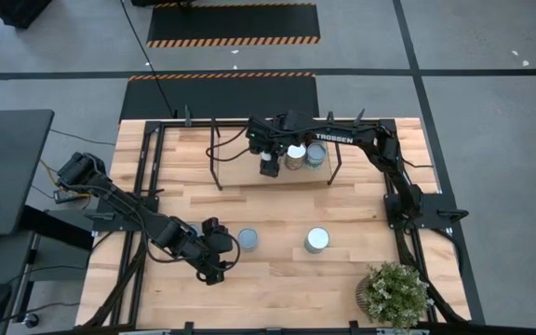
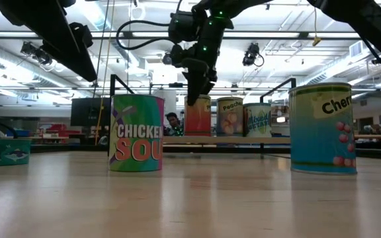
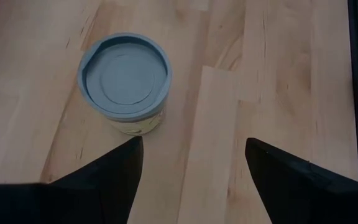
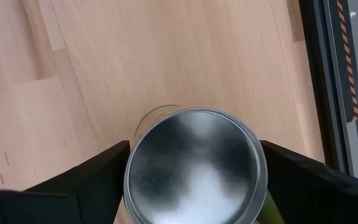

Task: Pick and place cans onto a shelf
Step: Put the canned pineapple on the shelf

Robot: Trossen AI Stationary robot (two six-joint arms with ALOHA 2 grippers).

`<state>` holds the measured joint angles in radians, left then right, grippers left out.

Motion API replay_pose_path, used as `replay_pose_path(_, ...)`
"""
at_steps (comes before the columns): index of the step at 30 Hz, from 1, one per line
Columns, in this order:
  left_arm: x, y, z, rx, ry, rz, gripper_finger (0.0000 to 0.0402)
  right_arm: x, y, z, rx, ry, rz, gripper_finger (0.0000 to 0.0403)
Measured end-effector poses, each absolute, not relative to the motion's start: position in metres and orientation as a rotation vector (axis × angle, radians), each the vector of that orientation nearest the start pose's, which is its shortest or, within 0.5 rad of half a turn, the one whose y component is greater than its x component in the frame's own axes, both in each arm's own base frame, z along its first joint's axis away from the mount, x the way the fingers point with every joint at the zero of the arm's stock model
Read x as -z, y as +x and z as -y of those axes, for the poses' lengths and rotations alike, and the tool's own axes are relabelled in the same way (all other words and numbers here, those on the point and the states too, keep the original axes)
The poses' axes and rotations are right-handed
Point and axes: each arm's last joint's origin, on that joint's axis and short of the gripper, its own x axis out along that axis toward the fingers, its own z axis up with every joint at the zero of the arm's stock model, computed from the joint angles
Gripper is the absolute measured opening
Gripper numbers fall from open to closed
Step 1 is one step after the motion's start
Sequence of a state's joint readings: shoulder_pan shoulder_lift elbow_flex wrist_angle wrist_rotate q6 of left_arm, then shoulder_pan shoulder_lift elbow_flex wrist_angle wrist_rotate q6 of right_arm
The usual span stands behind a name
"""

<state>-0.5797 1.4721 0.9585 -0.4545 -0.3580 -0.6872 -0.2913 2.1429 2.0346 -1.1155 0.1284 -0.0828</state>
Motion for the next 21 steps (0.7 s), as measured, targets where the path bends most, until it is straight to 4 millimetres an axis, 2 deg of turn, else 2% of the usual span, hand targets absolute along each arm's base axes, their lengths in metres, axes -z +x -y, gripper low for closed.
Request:
replay_pose_path(7, -0.2199, 0.2487, 0.1507, -0.099, -0.203, -0.878, 0.0288, -0.2686, 0.4245, 0.1354, 0.272, 0.055, -1.234, 0.0337)
replay_pose_path(21, -0.2199, 0.2487, 0.1508, -0.097, -0.201, -0.878, 0.0288, -0.2691, 0.4221, 0.1401, -0.111, -0.42, -1.266, 0.0337)
